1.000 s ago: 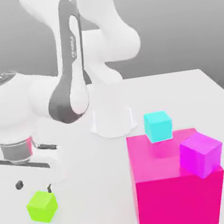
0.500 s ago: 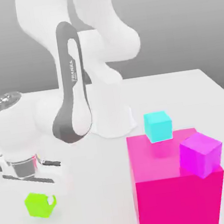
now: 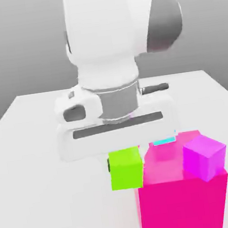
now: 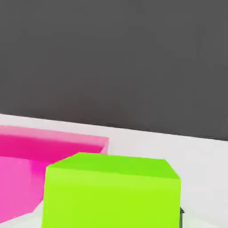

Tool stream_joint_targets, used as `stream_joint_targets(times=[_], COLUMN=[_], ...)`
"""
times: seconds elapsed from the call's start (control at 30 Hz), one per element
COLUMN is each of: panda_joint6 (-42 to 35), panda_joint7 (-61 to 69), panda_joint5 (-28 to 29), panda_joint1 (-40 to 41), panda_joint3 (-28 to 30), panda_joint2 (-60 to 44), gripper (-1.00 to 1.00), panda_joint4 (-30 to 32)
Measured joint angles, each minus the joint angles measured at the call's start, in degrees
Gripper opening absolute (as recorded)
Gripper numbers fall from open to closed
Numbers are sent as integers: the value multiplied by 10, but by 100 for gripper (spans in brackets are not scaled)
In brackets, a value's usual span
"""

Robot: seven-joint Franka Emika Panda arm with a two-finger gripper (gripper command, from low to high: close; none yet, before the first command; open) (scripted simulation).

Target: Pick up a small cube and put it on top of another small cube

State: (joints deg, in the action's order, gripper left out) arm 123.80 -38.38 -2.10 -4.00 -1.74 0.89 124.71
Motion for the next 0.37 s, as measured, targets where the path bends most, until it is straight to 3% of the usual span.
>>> stream_joint_targets(times=[0.1,0.2,0.23,0.37], panda_joint6=[-56,-14,-1,-1], panda_joint7=[-20,-28,-29,-29], panda_joint5=[10,15,16,16], panda_joint1=[-66,-80,-81,-91], panda_joint3=[-35,-31,-28,-27], panda_joint2=[17,-2,-7,-7], gripper=[-100,-100,100,100], panda_joint4=[-40,-16,-8,-8])
